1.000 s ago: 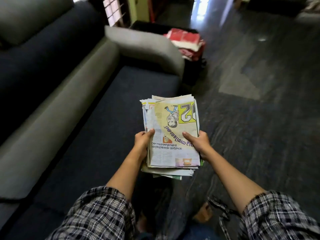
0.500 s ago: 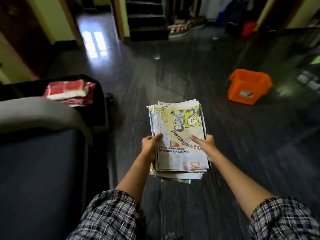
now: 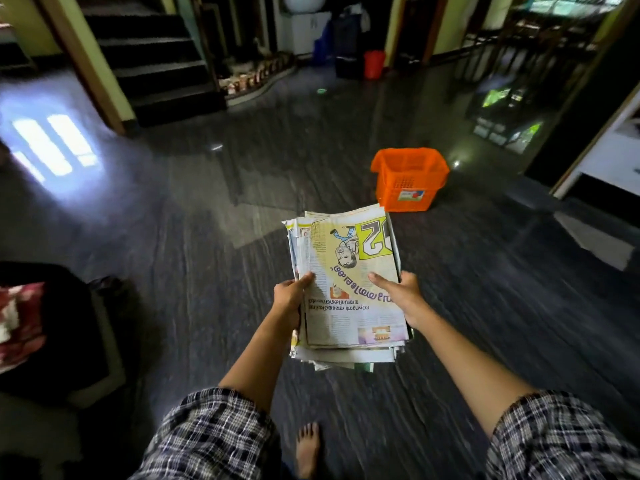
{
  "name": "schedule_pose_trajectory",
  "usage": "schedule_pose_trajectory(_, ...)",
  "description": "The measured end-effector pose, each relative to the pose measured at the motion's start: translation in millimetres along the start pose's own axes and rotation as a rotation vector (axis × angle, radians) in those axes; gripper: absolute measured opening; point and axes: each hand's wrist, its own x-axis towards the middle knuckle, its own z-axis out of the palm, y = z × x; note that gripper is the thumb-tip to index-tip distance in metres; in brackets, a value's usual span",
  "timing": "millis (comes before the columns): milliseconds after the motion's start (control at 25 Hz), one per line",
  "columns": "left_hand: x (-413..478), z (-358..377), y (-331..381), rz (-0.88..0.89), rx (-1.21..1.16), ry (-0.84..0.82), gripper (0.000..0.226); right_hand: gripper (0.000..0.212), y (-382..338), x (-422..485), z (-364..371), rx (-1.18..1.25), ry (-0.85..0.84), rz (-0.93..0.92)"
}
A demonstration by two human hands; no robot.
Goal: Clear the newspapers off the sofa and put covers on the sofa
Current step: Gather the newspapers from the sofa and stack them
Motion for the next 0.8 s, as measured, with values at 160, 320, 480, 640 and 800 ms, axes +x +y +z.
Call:
schedule_pose_trajectory(160,82.7,24.3,69.3,0.003,0.072,-0.028,0.022,0.016,-41.3,78.6,18.4,0.032,0.054,-0.025)
schedule_pose_trajectory(320,166.0,50.8,121.2,-0.032,0.119,-0.055,0.036,0.021,-65.2,165.4,27.6,0.009,0.111,-0.01)
schedule_pose_trajectory(480,250.6,82.9,167.5,-0.046,0.117,-0.061,0.038,0.02,-94.4,261.5,33.3,0.017,0.112,-0.009)
schedule_pose_trajectory(640,342.6,129.9,238.3,-0.037,0.147,-0.046,0.039,0.012,-138.8,374.0,35.5,0.036,0.128,-0.02)
schedule_pose_trajectory(800,430.4,177.8,308.3,0.014,0.184,-0.064,0.042,0.029,-182.1,485.0,29.2,0.073,0.152,-0.029)
